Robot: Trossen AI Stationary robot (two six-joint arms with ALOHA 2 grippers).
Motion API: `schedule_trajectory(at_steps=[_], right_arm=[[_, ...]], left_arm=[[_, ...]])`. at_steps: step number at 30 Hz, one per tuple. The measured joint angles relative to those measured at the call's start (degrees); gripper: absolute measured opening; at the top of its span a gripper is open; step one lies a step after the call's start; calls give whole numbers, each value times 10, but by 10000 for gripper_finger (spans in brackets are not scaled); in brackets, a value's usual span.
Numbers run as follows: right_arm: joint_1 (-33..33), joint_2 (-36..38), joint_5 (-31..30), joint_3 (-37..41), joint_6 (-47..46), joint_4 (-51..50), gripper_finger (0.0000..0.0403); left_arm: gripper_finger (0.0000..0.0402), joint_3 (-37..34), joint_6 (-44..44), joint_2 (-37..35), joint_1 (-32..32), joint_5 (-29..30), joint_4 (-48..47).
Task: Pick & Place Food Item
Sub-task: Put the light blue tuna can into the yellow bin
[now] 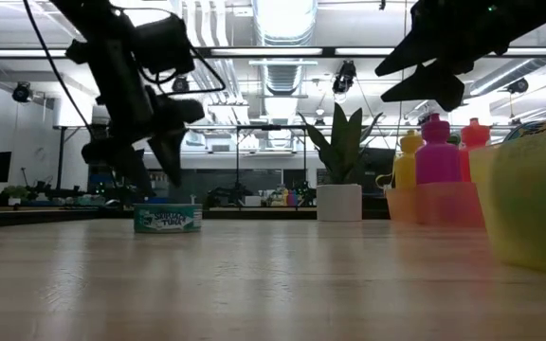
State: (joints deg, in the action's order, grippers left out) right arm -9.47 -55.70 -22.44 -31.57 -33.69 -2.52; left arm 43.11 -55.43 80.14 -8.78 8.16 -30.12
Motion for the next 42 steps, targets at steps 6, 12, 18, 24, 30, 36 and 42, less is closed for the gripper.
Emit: schedule_trajectory(at_steps=[6,12,18,24,30,36,42], right_arm=[[0,0,-1,0,-4,1,254],[0,0,-3,0,-4,1,254],[0,0,-17,0,-2,0,254],[0,0,-17,0,3,-1,254],[0,0,-17,1,7,-1,254],[0,0,-17,5,7,-1,254],[0,0,-17,8,0,2,254]], left_arm=[[263,-45,-5,0,-8,-3,20],[263,-102,-38,-1,-8,-52,136],[263,-155,-50,0,-4,-95,303],[263,-161,-72,2,12,-98,315],[263,-161,-89,4,34,-94,322],[263,-161,-111,10,51,-90,331],[263,-159,-124,62,53,-88,419]])
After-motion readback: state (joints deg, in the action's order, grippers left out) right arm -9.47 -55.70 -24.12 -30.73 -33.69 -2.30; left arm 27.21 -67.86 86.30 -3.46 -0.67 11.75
